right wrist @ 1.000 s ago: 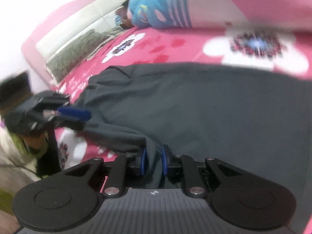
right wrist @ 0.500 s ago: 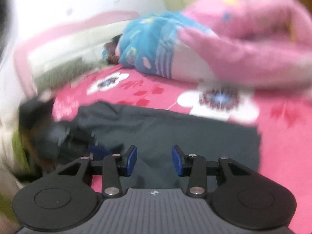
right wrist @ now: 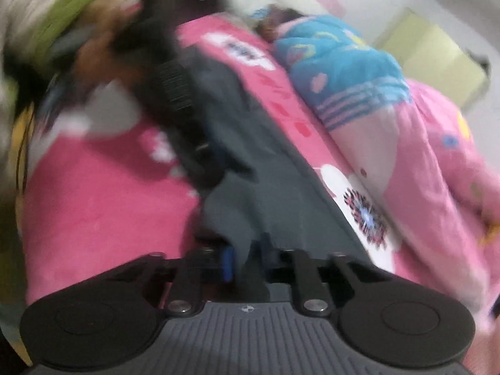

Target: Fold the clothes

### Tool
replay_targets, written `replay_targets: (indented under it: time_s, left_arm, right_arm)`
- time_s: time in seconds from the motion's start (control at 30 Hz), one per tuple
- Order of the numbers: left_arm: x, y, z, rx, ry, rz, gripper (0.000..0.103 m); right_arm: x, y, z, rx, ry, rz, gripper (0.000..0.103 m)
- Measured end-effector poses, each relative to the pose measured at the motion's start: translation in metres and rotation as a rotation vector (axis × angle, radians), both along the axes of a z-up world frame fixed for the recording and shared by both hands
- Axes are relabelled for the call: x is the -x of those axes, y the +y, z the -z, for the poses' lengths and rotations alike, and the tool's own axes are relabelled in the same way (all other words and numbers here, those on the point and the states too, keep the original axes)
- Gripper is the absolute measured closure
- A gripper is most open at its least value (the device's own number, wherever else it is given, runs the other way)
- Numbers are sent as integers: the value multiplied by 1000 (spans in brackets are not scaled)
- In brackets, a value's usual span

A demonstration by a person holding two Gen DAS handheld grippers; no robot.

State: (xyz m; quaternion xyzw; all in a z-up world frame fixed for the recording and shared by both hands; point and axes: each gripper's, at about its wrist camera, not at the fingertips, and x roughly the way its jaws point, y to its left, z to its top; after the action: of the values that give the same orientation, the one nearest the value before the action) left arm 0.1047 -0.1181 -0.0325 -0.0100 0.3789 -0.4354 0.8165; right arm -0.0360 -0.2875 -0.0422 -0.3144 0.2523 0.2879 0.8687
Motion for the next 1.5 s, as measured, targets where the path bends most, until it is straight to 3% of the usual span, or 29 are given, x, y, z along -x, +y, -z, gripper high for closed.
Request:
replay_targets:
  time_s: [0.13,0.23,0.33,0.43,0.57,0.8,0.83,0.93,1.0,1.03,1.07,1.13,1.23,1.37,1.43,1.5]
  left_arm:
    - [21,-5,-15,-23,-145,58,85]
    - [35,-14,-24,-32,-277,91,67]
    - [41,-30,-23,-79,-350,135,57]
    - [47,-46,-17,-111,-396,189,50]
    - [56,-65,-6,-199,-482,241,51]
    - [66,-74,9,-278,-560,287,60]
    - [67,-75,10,-287,-570,289,63]
    - [68,-76,10,-284,-575,286,91]
    - [69,-77,10,-281,-577,283,98]
    - [72,-77,9,-278,-590,280,100]
    - [73,-76,7,-271,-597,276,101]
    - [72,-71,1,-237,-568,260,102]
    - [64,-62,-11,-174,-496,224,102]
    - [52,-50,-25,-75,-380,180,103]
    - [45,-45,-30,-25,-317,160,103]
    - [37,-38,-33,28,-251,140,103]
  right_arm:
    - [-37,-45,-17,-364,203,113,93]
    - [-64,-80,-8,-580,364,211,93]
    - [-86,-105,11,-727,510,300,93]
    - [-98,-116,27,-787,588,357,93]
    - [-97,-114,30,-782,576,362,92]
    - [-75,-103,13,-711,430,304,92]
    - [-71,-101,11,-691,410,299,91]
    - [-55,-92,3,-604,342,289,90]
    - [-42,-88,-3,-554,292,289,89]
    - [-34,-87,-7,-525,257,297,84]
    - [-25,-86,-10,-495,220,307,72]
    - [-8,-84,-18,-441,145,326,60]
    - [22,-90,-29,-412,44,383,59]
    - [59,-96,-38,-421,3,435,59]
    - [70,-97,-37,-468,67,456,60]
    - [75,-106,-29,-604,175,510,60]
